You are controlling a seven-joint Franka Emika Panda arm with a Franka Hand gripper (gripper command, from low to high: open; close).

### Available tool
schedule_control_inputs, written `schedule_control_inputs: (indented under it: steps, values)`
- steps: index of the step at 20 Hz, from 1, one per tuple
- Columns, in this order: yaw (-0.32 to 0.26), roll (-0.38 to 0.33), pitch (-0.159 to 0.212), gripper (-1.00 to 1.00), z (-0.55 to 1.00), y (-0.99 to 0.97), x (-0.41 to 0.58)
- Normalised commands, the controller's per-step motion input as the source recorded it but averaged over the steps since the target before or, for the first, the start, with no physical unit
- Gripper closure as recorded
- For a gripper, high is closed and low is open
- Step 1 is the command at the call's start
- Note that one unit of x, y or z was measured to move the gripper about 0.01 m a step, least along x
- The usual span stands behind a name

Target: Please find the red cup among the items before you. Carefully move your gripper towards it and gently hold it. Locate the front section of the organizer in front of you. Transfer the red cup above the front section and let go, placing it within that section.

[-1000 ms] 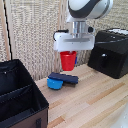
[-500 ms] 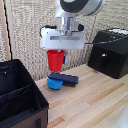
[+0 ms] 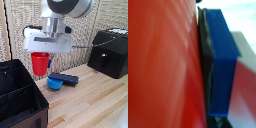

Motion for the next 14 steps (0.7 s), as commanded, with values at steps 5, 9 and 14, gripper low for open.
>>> schedule_control_inputs:
  steps: [5, 9, 14]
  values:
    - [0.0, -0.061, 0.0, 1.0, -0.1, 0.9, 0.011]
    - [0.01, -0.113, -0.006, 1.0, -0.31, 0.76, 0.0]
    - [0.015, -0.188, -0.099, -1.0, -0.39, 0.54, 0.001]
